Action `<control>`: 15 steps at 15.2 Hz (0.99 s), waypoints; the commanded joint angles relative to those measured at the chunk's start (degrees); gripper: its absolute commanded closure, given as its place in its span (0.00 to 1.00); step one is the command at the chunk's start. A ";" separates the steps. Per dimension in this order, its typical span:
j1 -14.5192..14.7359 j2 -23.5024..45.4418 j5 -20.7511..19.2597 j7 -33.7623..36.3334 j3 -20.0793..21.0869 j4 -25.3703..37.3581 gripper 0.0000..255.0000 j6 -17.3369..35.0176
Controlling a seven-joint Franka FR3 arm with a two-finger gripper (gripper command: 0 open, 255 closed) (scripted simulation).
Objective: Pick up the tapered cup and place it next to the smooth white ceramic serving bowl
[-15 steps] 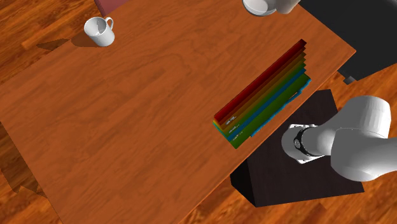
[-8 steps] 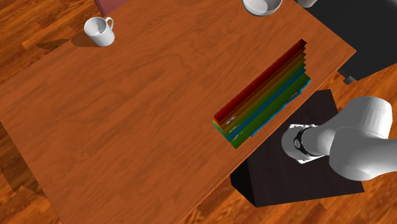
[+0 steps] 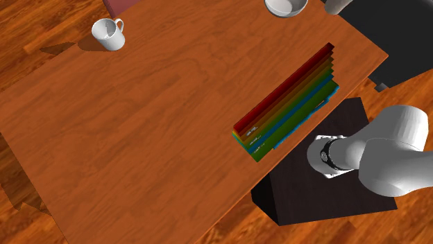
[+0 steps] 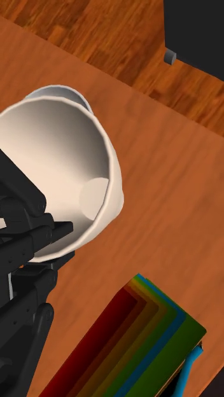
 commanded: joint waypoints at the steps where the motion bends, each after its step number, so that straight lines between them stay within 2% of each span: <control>1: -0.02 0.18 -0.30 0.18 -0.49 -1.09 1.00 1.33; 15: -0.03 2.80 -2.91 1.29 -5.31 -9.43 1.00 12.48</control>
